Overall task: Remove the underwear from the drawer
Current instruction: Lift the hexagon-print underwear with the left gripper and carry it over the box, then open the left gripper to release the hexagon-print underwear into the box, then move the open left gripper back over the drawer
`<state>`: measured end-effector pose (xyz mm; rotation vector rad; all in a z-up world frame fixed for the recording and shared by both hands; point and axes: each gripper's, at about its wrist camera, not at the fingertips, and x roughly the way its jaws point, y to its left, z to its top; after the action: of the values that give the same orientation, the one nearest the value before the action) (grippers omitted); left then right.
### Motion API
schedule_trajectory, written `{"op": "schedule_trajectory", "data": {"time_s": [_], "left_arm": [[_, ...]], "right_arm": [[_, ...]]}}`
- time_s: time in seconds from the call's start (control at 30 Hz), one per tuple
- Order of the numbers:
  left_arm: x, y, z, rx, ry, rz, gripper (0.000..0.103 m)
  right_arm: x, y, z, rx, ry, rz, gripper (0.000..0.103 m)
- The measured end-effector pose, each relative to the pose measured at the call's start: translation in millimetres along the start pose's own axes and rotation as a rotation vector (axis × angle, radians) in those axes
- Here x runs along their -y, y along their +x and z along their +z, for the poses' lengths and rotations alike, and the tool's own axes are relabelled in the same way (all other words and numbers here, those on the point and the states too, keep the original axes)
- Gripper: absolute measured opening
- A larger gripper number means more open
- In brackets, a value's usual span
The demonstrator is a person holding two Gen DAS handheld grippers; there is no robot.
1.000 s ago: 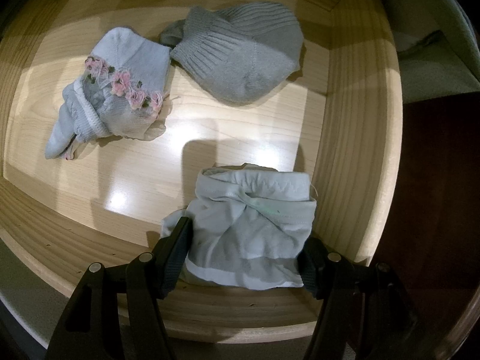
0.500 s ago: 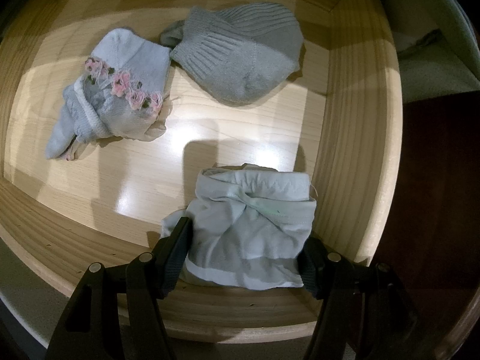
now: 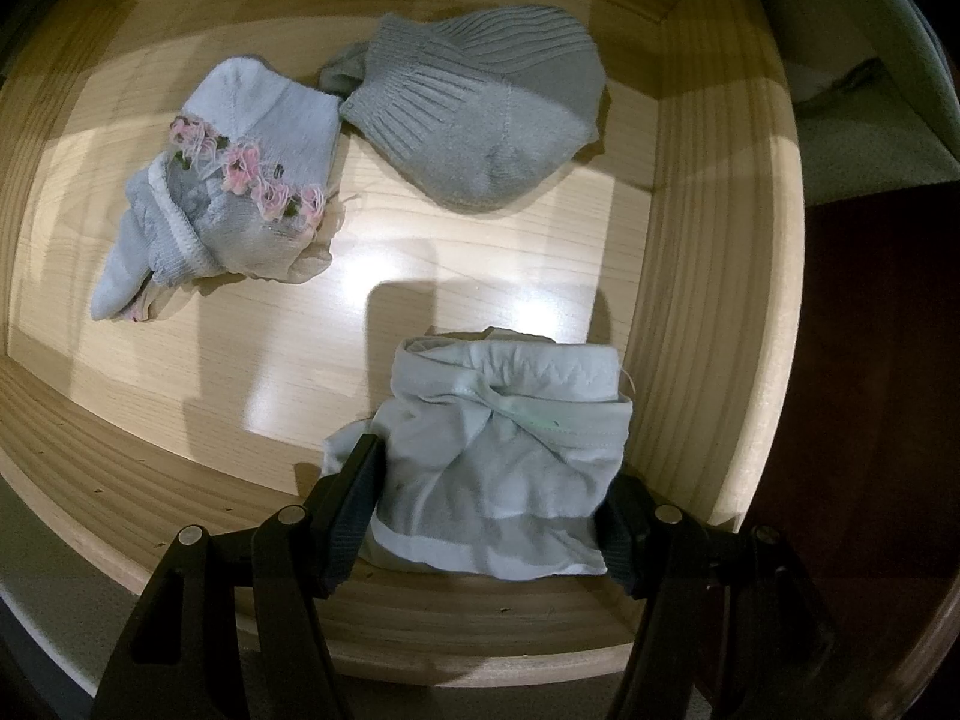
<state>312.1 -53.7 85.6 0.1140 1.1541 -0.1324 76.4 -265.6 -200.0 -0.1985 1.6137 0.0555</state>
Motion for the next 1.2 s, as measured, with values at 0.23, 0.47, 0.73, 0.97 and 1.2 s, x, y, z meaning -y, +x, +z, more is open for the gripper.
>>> {"op": "schedule_trajectory", "data": {"time_s": [0.23,0.47,0.73,0.97,1.2], "left_arm": [[-6.4,-7.5,0.5,0.010,-0.024,0.016,0.057],[-4.2,-40.8,-4.6,0.050,0.006,-0.019,0.062],[-1.4,-85.5,-42.0,0.112,0.067,0.001,0.062],[-12.9,-89.2,-98.1,0.089,0.054,0.006,0.062],[-24.8,-39.9,-163.4,0.009,-0.045,0.024,0.062]], "right_arm": [[-0.3,-0.2,0.7,0.000,0.000,-0.001,0.061],[-1.0,-0.3,1.0,-0.001,0.000,-0.002,0.061],[-1.0,-0.4,-0.2,-0.001,0.002,-0.005,0.061],[-1.4,-0.4,0.1,-0.002,0.003,-0.005,0.061],[-1.1,0.3,-0.2,-0.002,0.003,-0.005,0.061]]}}
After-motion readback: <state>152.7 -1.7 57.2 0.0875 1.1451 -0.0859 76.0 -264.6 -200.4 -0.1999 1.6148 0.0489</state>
